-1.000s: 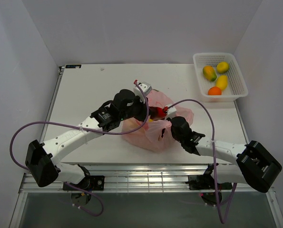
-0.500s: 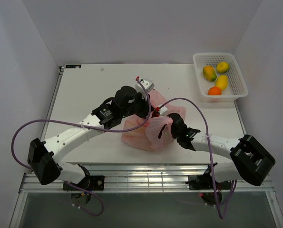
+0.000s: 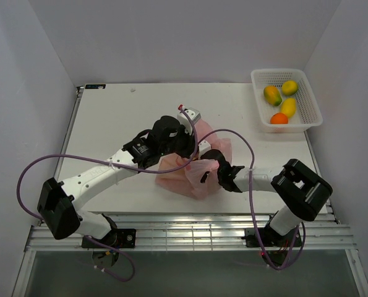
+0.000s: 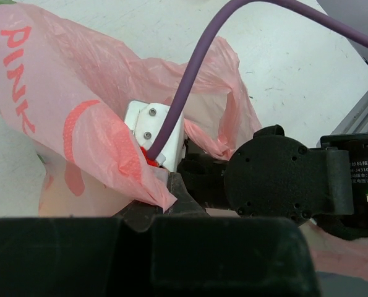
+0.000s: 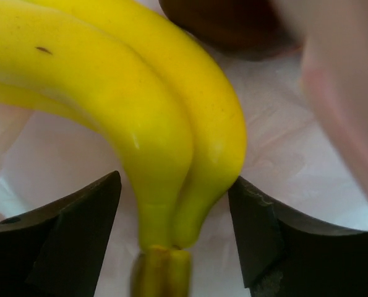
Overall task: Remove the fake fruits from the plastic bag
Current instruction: Take out the fake fruit from the plastic bag.
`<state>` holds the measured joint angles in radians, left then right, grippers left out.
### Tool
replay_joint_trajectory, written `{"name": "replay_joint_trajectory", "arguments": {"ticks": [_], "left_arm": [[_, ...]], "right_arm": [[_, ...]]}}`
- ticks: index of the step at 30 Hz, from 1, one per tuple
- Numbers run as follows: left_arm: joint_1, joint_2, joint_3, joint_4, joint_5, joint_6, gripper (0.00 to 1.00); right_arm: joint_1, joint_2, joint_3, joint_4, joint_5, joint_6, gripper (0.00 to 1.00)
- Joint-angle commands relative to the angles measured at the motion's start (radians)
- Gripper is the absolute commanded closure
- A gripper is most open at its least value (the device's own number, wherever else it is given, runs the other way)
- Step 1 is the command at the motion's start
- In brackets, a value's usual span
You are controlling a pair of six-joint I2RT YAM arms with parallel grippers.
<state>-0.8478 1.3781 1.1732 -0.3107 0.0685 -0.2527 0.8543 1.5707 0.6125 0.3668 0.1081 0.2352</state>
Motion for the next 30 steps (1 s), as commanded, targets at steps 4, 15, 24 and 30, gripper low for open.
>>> {"name": "replay_joint_trajectory", "arguments": {"ticks": [4, 15, 24, 30], "left_arm": [[-0.007, -0.06, -0.026, 0.032, -0.035, -0.02, 1.0], [-0.005, -0.083, -0.092, 0.016, -0.151, -0.054, 1.0], [-0.002, -0.093, -0.089, 0.018, -0.174, -0.037, 1.0], [-0.002, -0.086, -0.084, 0.007, -0.194, -0.028, 1.0]], "right_arm": [[0.019, -0.038, 0.021, -0.066, 0.12, 0.055, 0.68], [0.017, -0.487, 0.118, -0.472, 0.234, 0.07, 0.92], [0.017, -0.673, 0.216, -0.808, 0.491, -0.005, 0.92], [0.017, -0.695, 0.291, -0.953, 0.629, -0.02, 0.92]]}}
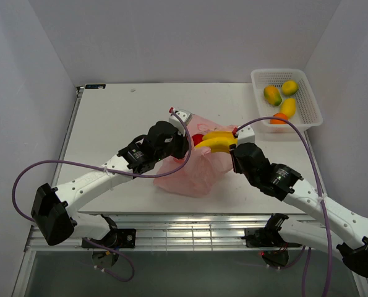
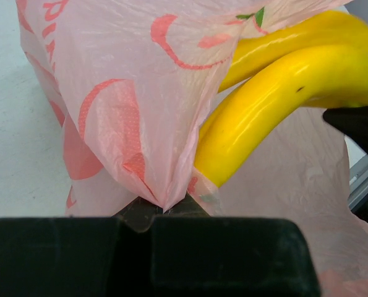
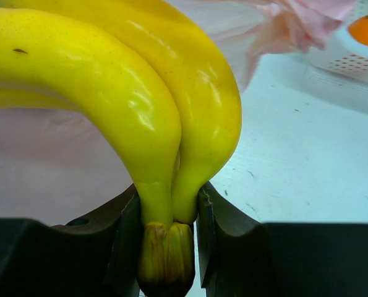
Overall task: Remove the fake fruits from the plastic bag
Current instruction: Take out the fake fruit from the plastic bag, then place the fake fruit in the bin.
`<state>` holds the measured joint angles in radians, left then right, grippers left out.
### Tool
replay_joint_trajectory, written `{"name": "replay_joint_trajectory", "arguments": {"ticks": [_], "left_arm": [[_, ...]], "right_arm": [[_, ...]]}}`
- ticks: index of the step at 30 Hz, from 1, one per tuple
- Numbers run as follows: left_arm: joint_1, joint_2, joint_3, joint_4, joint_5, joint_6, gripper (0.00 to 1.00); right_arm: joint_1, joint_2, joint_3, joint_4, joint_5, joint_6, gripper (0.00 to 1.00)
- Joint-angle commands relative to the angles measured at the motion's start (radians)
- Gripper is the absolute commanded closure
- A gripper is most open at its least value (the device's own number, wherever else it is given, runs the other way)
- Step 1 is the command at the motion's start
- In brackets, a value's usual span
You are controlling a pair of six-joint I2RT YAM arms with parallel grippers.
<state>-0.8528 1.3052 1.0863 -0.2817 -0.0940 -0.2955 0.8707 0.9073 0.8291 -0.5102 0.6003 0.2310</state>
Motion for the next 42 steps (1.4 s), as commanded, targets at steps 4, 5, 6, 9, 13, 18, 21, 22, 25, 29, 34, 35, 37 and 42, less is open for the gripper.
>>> {"name": "replay_joint_trajectory", "arguments": {"ticks": [4, 5, 6, 9, 13, 18, 21, 22, 25, 29, 34, 35, 37, 42], "left_arm": [[0.003, -0.024, -0.006, -0.031, -0.044, 0.019, 1.0], [0.001, -0.026, -0.009, -0.031, -0.052, 0.019, 1.0], [0.003, -0.03, -0.015, -0.03, -0.055, 0.018, 1.0], [0.003, -0.037, -0.023, -0.028, -0.059, 0.018, 1.0], [0.003, -0.041, -0.029, -0.021, -0.056, 0.022, 1.0], [0.003, -0.049, -0.045, 0.001, -0.021, 0.027, 1.0], [0.003, -0.053, -0.046, 0.001, -0.018, 0.03, 1.0], [0.003, -0.055, -0.046, -0.001, -0.016, 0.03, 1.0], [0.003, -0.058, -0.052, 0.016, 0.002, 0.024, 1.0], [0.003, -0.044, -0.042, -0.002, -0.006, 0.016, 1.0], [0.003, -0.05, -0.028, -0.013, 0.007, 0.015, 1.0], [0.003, -0.052, -0.028, -0.011, 0.01, 0.015, 1.0], [0.003, -0.05, -0.029, -0.011, -0.001, 0.015, 1.0], [0.001, -0.041, -0.022, -0.013, 0.01, 0.009, 1.0]], "right_arm": [[0.001, -0.041, 0.126, -0.165, 0.214, 0.005, 0.92], [0.001, -0.044, 0.134, -0.174, 0.21, 0.002, 0.92], [0.001, -0.062, 0.152, -0.175, 0.195, -0.001, 0.92], [0.001, -0.106, 0.192, -0.166, 0.162, -0.016, 0.92], [0.001, -0.165, 0.257, -0.131, 0.168, -0.038, 0.92], [-0.001, -0.17, 0.315, -0.065, 0.283, -0.042, 0.92], [-0.03, -0.052, 0.395, -0.057, 0.374, -0.059, 0.92], [-0.056, -0.01, 0.427, -0.059, 0.356, -0.1, 0.92], [-0.272, 0.183, 0.554, -0.014, 0.271, -0.168, 0.92], [-0.701, 0.5, 0.737, 0.019, 0.026, -0.15, 0.92], [-0.855, 0.752, 0.936, 0.019, -0.094, -0.136, 0.86], [-0.901, 0.827, 0.958, 0.015, -0.126, -0.131, 0.85], [-0.952, 0.895, 1.004, 0.018, -0.146, -0.124, 0.84], [-1.045, 1.12, 1.119, -0.004, -0.256, -0.058, 0.35]]}}
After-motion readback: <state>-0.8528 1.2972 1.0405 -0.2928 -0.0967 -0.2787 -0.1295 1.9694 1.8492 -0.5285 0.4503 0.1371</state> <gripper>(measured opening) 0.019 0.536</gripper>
